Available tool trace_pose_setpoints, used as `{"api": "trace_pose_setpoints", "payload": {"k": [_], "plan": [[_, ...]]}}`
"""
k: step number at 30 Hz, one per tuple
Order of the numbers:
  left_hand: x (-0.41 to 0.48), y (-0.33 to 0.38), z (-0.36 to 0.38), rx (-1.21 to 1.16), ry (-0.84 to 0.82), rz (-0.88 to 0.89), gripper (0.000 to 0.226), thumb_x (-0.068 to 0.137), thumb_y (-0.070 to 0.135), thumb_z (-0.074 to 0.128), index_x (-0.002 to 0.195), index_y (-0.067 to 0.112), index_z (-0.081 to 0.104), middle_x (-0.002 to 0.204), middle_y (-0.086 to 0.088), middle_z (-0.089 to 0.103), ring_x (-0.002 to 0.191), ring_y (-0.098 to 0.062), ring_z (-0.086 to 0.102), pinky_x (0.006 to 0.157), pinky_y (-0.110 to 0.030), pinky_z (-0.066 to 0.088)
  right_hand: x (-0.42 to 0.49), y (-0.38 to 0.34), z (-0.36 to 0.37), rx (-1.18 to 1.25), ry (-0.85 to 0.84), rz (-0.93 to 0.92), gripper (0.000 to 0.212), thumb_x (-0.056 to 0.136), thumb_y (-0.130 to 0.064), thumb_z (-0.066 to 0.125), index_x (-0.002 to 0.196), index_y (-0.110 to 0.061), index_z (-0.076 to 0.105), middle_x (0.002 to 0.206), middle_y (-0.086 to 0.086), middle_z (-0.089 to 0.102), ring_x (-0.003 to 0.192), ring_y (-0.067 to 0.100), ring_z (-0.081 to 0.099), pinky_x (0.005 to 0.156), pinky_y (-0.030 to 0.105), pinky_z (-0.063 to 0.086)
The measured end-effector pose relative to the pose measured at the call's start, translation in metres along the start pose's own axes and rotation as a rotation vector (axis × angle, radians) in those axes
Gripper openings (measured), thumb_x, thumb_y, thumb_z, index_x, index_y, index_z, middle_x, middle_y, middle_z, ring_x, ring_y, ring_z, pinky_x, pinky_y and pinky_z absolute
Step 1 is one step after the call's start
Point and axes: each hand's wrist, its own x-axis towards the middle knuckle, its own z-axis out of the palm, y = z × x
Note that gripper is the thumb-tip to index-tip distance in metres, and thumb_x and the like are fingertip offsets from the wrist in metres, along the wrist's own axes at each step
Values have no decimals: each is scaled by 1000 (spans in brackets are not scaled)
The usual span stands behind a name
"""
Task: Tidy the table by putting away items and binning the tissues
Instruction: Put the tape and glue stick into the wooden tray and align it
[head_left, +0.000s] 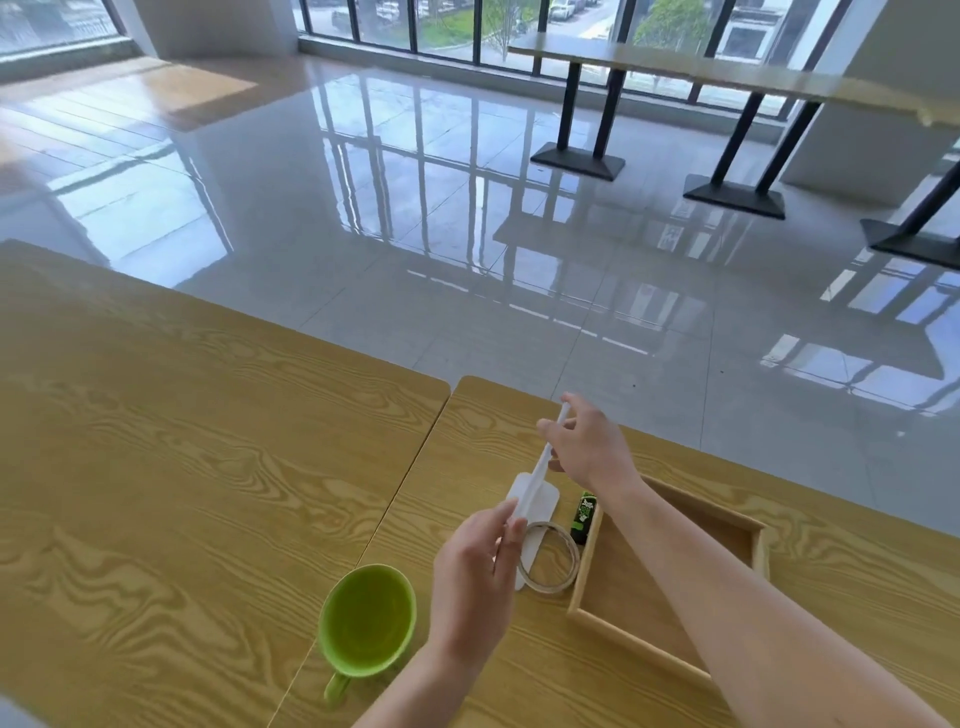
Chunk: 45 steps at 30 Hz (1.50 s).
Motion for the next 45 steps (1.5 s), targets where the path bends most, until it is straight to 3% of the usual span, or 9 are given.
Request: {"api": "trace_pose_setpoints", "payload": {"k": [2, 4, 11, 16, 21, 24, 27, 33, 45], "plan": [[2, -1, 0, 30, 19, 19, 28, 99, 32, 54, 122, 21, 67, 104, 13, 71, 96, -1, 64, 79, -33, 54, 4, -2, 7, 58, 16, -9, 50, 97, -31, 57, 142, -15, 46, 91, 1, 68, 74, 21, 73, 78, 48, 62], [8, -2, -1, 48, 59, 21, 29, 99, 34, 53, 121, 21, 67, 102, 13, 72, 94, 0, 64, 78, -33, 54, 11, -7, 13, 94, 10, -8, 45, 97, -31, 56, 139, -17, 48, 87, -4, 66, 72, 19, 72, 75, 48, 63], [37, -12, -15, 14, 130, -13, 28, 98, 41, 49, 113, 27, 68, 85, 11, 70, 80, -7, 64, 68, -39, 53, 41, -37, 35, 150, -52, 10, 40, 98, -33, 55, 135, -19, 50, 98, 2, 61, 74, 19, 69, 77, 47, 63], [64, -23, -28, -20, 147, -52, 27, 100, 33, 53, 121, 26, 68, 94, 9, 73, 87, -6, 64, 75, -33, 53, 63, -59, 53, 181, -51, 32, 38, 98, -33, 56, 133, -19, 50, 99, 4, 60, 73, 19, 67, 78, 48, 62], [88, -28, -36, -33, 173, -41, 25, 100, 30, 53, 118, 27, 69, 83, 12, 70, 79, -5, 62, 68, -25, 48, 83, -74, 64, 173, -46, 40, 38, 98, -32, 55, 133, -17, 50, 105, 8, 60, 74, 20, 66, 80, 48, 62], [97, -31, -37, -46, 186, -50, 25, 99, 31, 54, 119, 30, 69, 76, 16, 66, 74, -7, 62, 65, -27, 49, 93, -79, 67, 181, -45, 42, 39, 98, -31, 56, 134, -17, 50, 108, 10, 60, 80, 22, 66, 75, 43, 63], [104, -35, -36, -56, 197, -71, 26, 99, 31, 54, 120, 31, 68, 85, 16, 71, 81, -7, 64, 70, -30, 52, 102, -81, 70, 203, -53, 41, 40, 98, -30, 57, 135, -17, 50, 111, 7, 58, 92, 26, 65, 69, 35, 63], [117, -41, -36, -44, 202, -78, 27, 100, 34, 52, 123, 33, 66, 91, 15, 72, 87, -6, 65, 74, -36, 54, 117, -82, 75, 219, -46, 33, 41, 98, -31, 58, 136, -18, 50, 115, 7, 58, 96, 26, 65, 67, 33, 63], [134, -43, -32, -61, 243, -78, 24, 98, 30, 56, 118, 28, 70, 90, 11, 72, 86, -7, 65, 73, -39, 54, 134, -83, 77, 249, -34, 21, 45, 98, -33, 58, 139, -17, 49, 121, 10, 58, 97, 26, 65, 71, 37, 64]]}}
